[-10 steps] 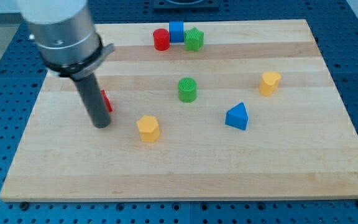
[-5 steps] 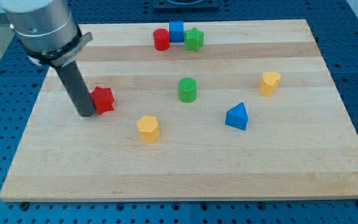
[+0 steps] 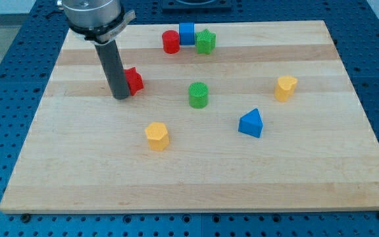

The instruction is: Push the red star towards the red circle

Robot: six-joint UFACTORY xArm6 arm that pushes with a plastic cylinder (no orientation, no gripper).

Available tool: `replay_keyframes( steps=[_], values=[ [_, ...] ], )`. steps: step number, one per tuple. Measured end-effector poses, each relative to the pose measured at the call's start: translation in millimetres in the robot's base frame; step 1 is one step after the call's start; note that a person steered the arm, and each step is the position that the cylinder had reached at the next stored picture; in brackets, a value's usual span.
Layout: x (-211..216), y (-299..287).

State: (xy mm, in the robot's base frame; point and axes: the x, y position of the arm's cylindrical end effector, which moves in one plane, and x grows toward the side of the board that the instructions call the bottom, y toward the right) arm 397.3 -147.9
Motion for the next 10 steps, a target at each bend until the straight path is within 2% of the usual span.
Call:
replay_keyframes(
  steps=[3, 6, 10],
  values=[
    [-38.3, 2.3],
    [-34.7, 24.0],
    [-53.3, 38.5]
  ],
)
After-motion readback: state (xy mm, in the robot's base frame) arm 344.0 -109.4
